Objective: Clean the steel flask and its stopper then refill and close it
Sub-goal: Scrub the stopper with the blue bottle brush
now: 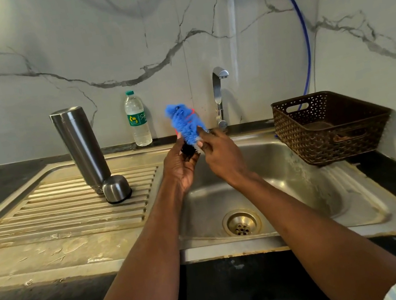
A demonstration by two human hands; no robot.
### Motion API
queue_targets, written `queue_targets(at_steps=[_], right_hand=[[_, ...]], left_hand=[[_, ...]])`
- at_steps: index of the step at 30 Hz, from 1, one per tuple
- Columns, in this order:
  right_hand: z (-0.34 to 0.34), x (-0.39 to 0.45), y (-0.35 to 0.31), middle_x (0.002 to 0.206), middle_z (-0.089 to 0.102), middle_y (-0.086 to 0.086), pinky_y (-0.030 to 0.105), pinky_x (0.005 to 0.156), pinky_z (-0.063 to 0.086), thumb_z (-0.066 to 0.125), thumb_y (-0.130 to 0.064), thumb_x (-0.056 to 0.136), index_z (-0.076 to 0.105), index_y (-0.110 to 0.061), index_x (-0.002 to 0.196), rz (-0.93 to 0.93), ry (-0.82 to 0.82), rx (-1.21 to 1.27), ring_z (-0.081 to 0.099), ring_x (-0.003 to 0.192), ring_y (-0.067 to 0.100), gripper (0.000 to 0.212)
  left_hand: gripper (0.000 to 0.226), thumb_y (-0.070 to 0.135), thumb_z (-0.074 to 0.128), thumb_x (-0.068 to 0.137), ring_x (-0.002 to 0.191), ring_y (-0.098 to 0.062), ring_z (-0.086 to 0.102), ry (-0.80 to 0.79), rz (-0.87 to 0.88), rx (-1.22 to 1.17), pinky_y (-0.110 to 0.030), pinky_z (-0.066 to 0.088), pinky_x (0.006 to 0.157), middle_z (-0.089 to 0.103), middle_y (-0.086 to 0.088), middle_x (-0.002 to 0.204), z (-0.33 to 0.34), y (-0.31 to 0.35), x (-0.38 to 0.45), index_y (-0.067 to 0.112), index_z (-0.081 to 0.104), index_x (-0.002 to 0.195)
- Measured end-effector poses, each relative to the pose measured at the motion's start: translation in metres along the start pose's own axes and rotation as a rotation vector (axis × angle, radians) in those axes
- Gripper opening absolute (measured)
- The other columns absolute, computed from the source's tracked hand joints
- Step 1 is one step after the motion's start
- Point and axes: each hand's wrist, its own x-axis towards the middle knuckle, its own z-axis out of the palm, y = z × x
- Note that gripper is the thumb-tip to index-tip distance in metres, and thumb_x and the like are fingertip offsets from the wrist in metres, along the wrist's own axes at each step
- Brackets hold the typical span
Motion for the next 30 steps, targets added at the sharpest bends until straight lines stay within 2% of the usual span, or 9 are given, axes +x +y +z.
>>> queue_targets(at_steps=[2, 7, 10, 13, 15, 17, 20, 24, 30], right_hand=[[0.000, 0.001, 0.003, 0.136, 0.048, 0.005, 0.032, 0.089, 0.045, 0.044, -0.033, 0.103, 0.042, -0.024, 0.147, 0.049, 0.006, 0.014, 0.051, 0.120, 0.022, 0.045], [-0.002, -0.001, 0.006, 0.134, 0.051, 0.005, 0.033, 0.089, 0.048, 0.047, -0.031, 0.102, 0.045, -0.024, 0.145, -0.037, -0.007, 0.007, 0.052, 0.117, 0.022, 0.044], [-0.001, 0.003, 0.007, 0.142, 0.048, 0.008, 0.034, 0.098, 0.043, 0.046, -0.028, 0.103, 0.045, -0.021, 0.145, 0.091, 0.037, 0.097, 0.049, 0.127, 0.024, 0.043], [-0.002, 0.001, 0.003, 0.136, 0.050, 0.006, 0.037, 0.095, 0.048, 0.047, -0.030, 0.102, 0.046, -0.022, 0.145, 0.002, 0.005, 0.054, 0.052, 0.120, 0.024, 0.043], [-0.002, 0.000, 0.001, 0.131, 0.051, 0.006, 0.040, 0.091, 0.050, 0.048, -0.031, 0.101, 0.047, -0.023, 0.144, -0.062, -0.023, 0.025, 0.053, 0.116, 0.024, 0.043], [-0.001, 0.002, 0.002, 0.136, 0.050, 0.007, 0.038, 0.094, 0.048, 0.047, -0.030, 0.102, 0.046, -0.022, 0.144, -0.010, -0.004, 0.034, 0.052, 0.120, 0.024, 0.043], [-0.001, 0.005, 0.008, 0.140, 0.049, 0.009, 0.034, 0.094, 0.043, 0.046, -0.029, 0.102, 0.045, -0.021, 0.145, 0.093, 0.035, 0.033, 0.050, 0.125, 0.025, 0.044], [-0.004, 0.002, 0.006, 0.132, 0.051, 0.005, 0.037, 0.091, 0.049, 0.047, -0.031, 0.102, 0.045, -0.025, 0.145, -0.061, -0.021, -0.007, 0.051, 0.118, 0.022, 0.044], [-0.007, 0.004, 0.011, 0.133, 0.050, 0.006, 0.035, 0.092, 0.047, 0.044, -0.031, 0.103, 0.043, -0.022, 0.147, 0.030, 0.017, -0.011, 0.052, 0.118, 0.022, 0.044]], left_hand=[[0.024, 0.014, 0.062, 0.095, 0.088, -0.021, 0.070, -0.010, 0.026, 0.049, -0.029, 0.057, 0.079, 0.072, -0.013, 0.099, -0.001, -0.001, 0.000, 0.002, 0.063, 0.116], [0.018, 0.006, 0.050, 0.097, 0.088, -0.025, 0.070, -0.028, 0.015, -0.079, -0.033, 0.056, 0.084, 0.070, -0.018, 0.100, -0.001, 0.003, 0.002, -0.001, 0.062, 0.109], [0.019, 0.008, 0.048, 0.099, 0.092, -0.029, 0.068, -0.022, 0.012, -0.093, -0.037, 0.059, 0.079, 0.067, -0.022, 0.103, -0.003, 0.004, 0.003, -0.002, 0.058, 0.112], [0.026, 0.014, 0.045, 0.101, 0.093, -0.028, 0.068, -0.042, -0.003, -0.101, -0.036, 0.059, 0.080, 0.068, -0.020, 0.106, -0.003, 0.003, 0.003, -0.001, 0.059, 0.117], [0.027, 0.019, 0.049, 0.101, 0.093, -0.026, 0.069, -0.079, 0.009, -0.104, -0.034, 0.058, 0.081, 0.070, -0.018, 0.107, -0.001, 0.003, 0.003, 0.001, 0.062, 0.117], [0.030, 0.019, 0.058, 0.098, 0.095, -0.025, 0.069, -0.057, 0.026, -0.050, -0.032, 0.059, 0.081, 0.070, -0.017, 0.110, -0.002, 0.003, 0.002, -0.001, 0.061, 0.120], [0.032, 0.016, 0.066, 0.093, 0.092, -0.023, 0.070, -0.011, 0.040, 0.055, -0.030, 0.060, 0.075, 0.072, -0.015, 0.103, -0.004, 0.001, 0.001, -0.002, 0.060, 0.119], [0.018, 0.011, 0.062, 0.094, 0.083, -0.021, 0.068, 0.008, 0.055, 0.110, -0.028, 0.058, 0.070, 0.073, -0.010, 0.090, -0.004, 0.001, 0.003, 0.003, 0.063, 0.110], [0.030, 0.015, 0.057, 0.098, 0.094, -0.028, 0.067, -0.001, 0.030, 0.013, -0.035, 0.060, 0.075, 0.065, -0.023, 0.112, -0.002, 0.002, 0.002, -0.001, 0.054, 0.124]])
